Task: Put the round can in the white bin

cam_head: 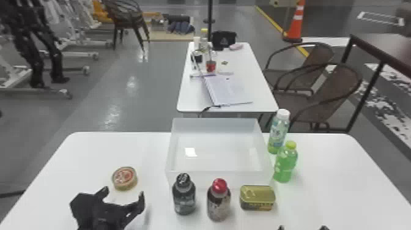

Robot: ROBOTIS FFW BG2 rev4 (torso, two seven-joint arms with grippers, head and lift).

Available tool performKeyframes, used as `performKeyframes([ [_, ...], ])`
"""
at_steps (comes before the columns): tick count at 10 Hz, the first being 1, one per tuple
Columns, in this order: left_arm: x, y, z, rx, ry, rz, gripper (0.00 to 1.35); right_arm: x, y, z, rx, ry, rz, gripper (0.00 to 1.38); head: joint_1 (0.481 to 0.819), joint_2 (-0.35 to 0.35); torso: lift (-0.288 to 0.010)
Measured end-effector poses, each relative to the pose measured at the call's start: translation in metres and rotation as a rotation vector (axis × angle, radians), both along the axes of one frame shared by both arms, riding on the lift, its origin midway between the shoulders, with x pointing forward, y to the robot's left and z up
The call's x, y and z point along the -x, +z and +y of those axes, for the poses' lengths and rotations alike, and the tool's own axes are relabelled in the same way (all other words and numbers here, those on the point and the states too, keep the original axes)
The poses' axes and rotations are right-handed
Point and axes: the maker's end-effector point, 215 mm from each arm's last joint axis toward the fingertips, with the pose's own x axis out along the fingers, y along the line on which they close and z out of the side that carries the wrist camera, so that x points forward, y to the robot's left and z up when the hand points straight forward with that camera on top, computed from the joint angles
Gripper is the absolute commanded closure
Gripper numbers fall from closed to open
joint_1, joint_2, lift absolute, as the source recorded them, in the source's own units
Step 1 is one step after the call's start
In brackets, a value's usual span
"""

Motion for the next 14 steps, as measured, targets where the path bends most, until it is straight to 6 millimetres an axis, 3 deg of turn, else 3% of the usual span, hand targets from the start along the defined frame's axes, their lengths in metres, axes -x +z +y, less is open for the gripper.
performKeyframes([
  [3, -0.031, -0.006, 0.008, -0.042, -0.014, 0.053, 0.10, -0.003, 0.001, 0.002, -0.002, 0.004, -0.004, 0.10, 0.549, 0.000, -0.100],
  [7, -0.052, -0.017, 0.031, -0.070, -0.007, 0.130, 0.10, -0.005, 0.002, 0.004, -0.005, 0.007, -0.006, 0.10, 0.549, 0.000, -0.100],
  [10, -0.070, -0.016, 0.028, -0.062, -0.049, 0.140, 0.10, -0.006, 0.003, 0.004, -0.005, 0.007, -0.008, 0.10, 0.549, 0.000, -0.100],
  [14, -0.079, -0.035, 0.023, -0.090, -0.066, 0.210, 0.14, -0.007, 0.003, 0.003, -0.007, 0.006, -0.010, 0.10, 0.549, 0.000, -0.100],
])
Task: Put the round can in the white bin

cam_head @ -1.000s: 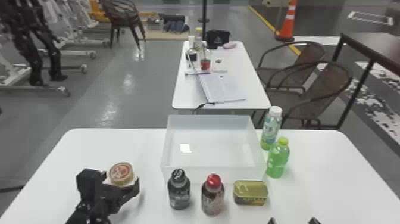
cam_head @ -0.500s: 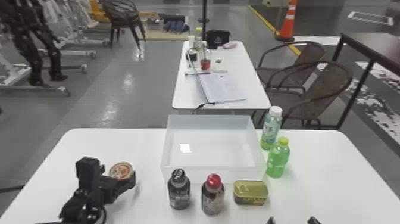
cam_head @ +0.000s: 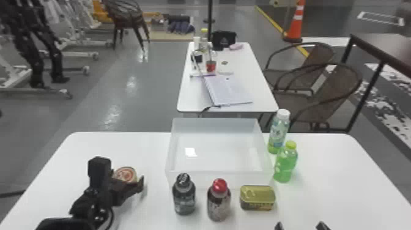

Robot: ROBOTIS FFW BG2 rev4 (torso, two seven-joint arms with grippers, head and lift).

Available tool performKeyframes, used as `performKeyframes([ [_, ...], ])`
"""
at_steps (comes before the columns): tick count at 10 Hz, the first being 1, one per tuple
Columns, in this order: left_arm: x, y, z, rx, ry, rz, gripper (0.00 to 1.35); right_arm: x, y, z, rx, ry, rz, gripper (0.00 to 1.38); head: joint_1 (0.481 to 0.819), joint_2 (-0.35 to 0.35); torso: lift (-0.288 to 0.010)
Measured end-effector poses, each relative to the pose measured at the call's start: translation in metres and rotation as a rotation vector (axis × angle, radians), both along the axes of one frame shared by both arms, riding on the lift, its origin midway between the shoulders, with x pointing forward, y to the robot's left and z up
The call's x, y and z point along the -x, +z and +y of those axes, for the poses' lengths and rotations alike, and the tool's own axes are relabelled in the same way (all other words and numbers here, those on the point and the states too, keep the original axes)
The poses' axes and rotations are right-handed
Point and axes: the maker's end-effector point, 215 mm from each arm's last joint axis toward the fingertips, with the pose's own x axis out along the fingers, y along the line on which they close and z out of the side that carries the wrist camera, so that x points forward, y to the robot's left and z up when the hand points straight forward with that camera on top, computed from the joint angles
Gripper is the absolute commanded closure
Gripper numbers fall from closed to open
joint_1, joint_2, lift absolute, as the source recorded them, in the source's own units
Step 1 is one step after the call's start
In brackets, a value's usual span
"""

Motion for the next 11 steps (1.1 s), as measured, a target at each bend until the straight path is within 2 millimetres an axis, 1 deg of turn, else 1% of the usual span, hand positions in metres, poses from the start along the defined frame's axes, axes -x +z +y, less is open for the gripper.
performKeyframes([
  [1, -0.001, -0.003, 0.003, -0.014, 0.002, 0.014, 0.40, 0.000, 0.000, 0.000, -0.001, 0.000, -0.001, 0.10, 0.549, 0.000, -0.100],
  [2, -0.002, -0.004, 0.008, -0.025, 0.011, 0.022, 0.84, -0.001, 0.001, 0.000, -0.001, 0.001, -0.002, 0.10, 0.549, 0.000, -0.100],
  [3, -0.002, -0.003, 0.014, -0.035, 0.027, 0.013, 0.83, -0.001, 0.000, 0.000, -0.002, 0.001, -0.001, 0.10, 0.549, 0.000, -0.100],
  [4, -0.001, -0.003, 0.015, -0.038, 0.034, 0.008, 0.83, 0.000, 0.000, 0.000, -0.003, 0.000, 0.001, 0.10, 0.549, 0.000, -0.100],
  [6, -0.002, -0.003, 0.011, -0.041, 0.033, 0.009, 0.83, 0.001, -0.001, -0.001, -0.003, 0.000, 0.002, 0.10, 0.549, 0.000, -0.100],
  [7, -0.003, 0.003, 0.010, -0.047, 0.030, -0.004, 0.83, 0.001, -0.001, -0.001, -0.003, 0.000, 0.002, 0.10, 0.549, 0.000, -0.100],
  [8, -0.006, 0.021, 0.010, -0.069, 0.027, -0.035, 0.83, 0.001, -0.001, -0.001, -0.003, 0.000, 0.003, 0.10, 0.549, 0.000, -0.100],
  [9, -0.011, 0.048, 0.009, -0.091, 0.025, -0.077, 0.83, 0.001, -0.001, -0.001, -0.004, 0.000, 0.003, 0.10, 0.549, 0.000, -0.100],
  [10, -0.017, 0.074, 0.004, -0.092, 0.021, -0.116, 0.83, 0.001, -0.001, -0.001, -0.004, -0.001, 0.003, 0.10, 0.549, 0.000, -0.100],
  [11, -0.023, 0.099, -0.009, -0.065, 0.006, -0.150, 0.83, 0.001, -0.002, -0.001, -0.005, -0.001, 0.004, 0.10, 0.549, 0.000, -0.100],
])
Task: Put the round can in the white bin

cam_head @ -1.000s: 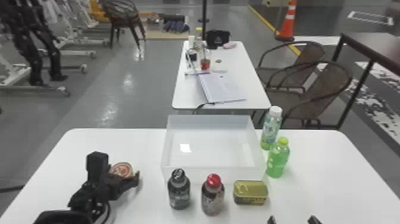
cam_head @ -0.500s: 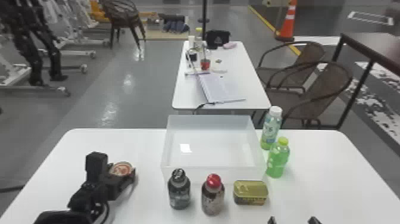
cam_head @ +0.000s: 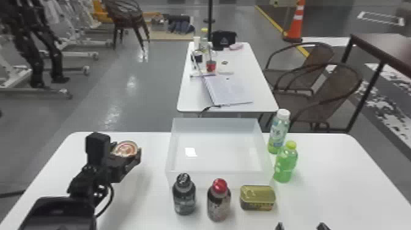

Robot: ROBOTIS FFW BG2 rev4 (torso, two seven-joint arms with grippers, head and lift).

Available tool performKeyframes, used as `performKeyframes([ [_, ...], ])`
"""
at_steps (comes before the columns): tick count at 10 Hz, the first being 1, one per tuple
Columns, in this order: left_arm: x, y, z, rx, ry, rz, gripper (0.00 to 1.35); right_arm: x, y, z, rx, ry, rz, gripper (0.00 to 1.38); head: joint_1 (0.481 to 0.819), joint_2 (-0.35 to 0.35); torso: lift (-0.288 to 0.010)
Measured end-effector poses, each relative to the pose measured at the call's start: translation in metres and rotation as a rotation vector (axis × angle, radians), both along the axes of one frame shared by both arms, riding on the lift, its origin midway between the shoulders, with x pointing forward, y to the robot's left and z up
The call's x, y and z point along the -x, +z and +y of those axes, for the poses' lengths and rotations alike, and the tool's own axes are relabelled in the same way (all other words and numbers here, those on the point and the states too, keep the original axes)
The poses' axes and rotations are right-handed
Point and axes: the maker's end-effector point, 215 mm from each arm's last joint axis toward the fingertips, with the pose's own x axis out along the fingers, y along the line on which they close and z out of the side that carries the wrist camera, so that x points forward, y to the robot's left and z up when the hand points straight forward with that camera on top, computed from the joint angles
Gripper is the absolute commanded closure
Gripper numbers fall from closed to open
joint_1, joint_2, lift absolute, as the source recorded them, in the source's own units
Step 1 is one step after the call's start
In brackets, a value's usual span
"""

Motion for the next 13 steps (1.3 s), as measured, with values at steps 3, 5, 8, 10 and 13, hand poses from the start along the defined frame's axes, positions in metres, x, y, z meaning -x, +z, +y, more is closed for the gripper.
performKeyframes([
  [3, -0.013, 0.050, -0.080, 0.125, -0.166, -0.061, 0.83, -0.002, 0.000, 0.002, -0.001, 0.003, -0.001, 0.10, 0.549, 0.000, -0.100],
  [5, -0.013, 0.059, -0.130, 0.161, -0.263, -0.063, 0.83, -0.002, 0.000, 0.003, -0.002, 0.005, 0.000, 0.10, 0.549, 0.000, -0.100],
  [8, -0.006, 0.044, -0.200, 0.210, -0.431, -0.021, 0.83, -0.002, -0.001, 0.003, -0.003, 0.005, 0.001, 0.10, 0.549, 0.000, -0.100],
  [10, -0.004, 0.024, -0.226, 0.219, -0.507, 0.020, 0.60, -0.003, -0.001, 0.003, -0.003, 0.006, 0.001, 0.10, 0.549, 0.000, -0.100],
  [13, -0.008, 0.009, -0.216, 0.206, -0.489, 0.040, 0.25, -0.003, -0.002, 0.004, -0.003, 0.007, 0.002, 0.10, 0.549, 0.000, -0.100],
])
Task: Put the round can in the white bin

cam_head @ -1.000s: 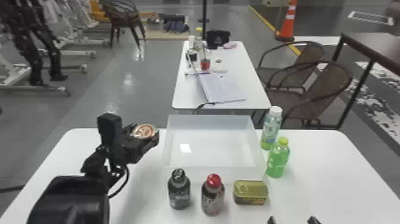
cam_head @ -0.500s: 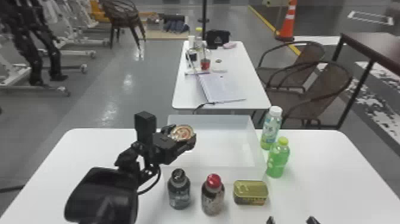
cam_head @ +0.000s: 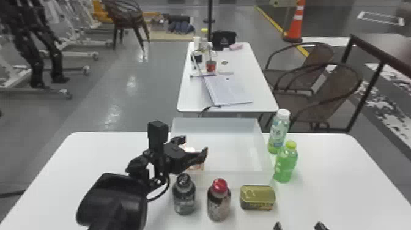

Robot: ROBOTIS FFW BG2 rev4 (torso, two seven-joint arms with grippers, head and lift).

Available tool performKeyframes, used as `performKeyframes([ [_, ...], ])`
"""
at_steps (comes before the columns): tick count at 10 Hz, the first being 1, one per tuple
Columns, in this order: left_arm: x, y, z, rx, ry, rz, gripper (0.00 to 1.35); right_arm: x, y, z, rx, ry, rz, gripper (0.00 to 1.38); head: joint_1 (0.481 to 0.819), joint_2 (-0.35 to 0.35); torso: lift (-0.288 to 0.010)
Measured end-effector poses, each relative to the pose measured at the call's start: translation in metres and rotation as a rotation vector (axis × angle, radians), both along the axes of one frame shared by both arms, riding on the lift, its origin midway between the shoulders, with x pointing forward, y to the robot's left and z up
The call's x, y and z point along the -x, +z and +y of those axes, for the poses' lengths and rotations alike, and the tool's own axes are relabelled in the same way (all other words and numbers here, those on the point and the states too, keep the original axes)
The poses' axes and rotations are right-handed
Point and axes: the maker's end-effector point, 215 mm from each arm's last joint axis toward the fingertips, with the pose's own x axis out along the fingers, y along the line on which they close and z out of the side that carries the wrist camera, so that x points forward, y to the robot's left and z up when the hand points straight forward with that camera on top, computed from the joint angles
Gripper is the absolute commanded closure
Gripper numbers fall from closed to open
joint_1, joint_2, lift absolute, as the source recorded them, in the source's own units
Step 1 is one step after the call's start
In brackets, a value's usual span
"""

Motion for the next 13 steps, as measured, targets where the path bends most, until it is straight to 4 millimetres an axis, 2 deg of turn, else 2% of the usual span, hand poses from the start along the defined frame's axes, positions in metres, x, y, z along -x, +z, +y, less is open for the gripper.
performKeyframes([
  [4, -0.002, 0.004, 0.007, -0.006, 0.013, -0.021, 0.24, 0.000, 0.000, 0.000, 0.000, 0.001, 0.000, 0.10, 0.549, 0.000, -0.100],
  [6, -0.005, 0.018, 0.023, 0.002, 0.046, -0.061, 0.24, 0.000, 0.000, 0.000, 0.000, 0.001, 0.000, 0.10, 0.549, 0.000, -0.100],
  [8, -0.001, 0.038, 0.065, 0.017, 0.149, -0.123, 0.24, 0.000, 0.001, 0.000, 0.000, 0.001, -0.001, 0.10, 0.549, 0.000, -0.100],
  [10, 0.021, 0.047, 0.122, 0.038, 0.298, -0.184, 0.25, 0.000, 0.001, 0.002, 0.001, 0.004, -0.003, 0.10, 0.549, 0.000, -0.100],
  [12, 0.070, 0.035, 0.179, 0.087, 0.514, -0.212, 0.25, 0.002, 0.002, 0.001, 0.002, 0.004, -0.002, 0.10, 0.549, 0.000, -0.100],
  [13, 0.097, 0.024, 0.195, 0.102, 0.577, -0.206, 0.25, 0.005, 0.000, 0.000, 0.001, 0.002, 0.002, 0.10, 0.549, 0.000, -0.100],
])
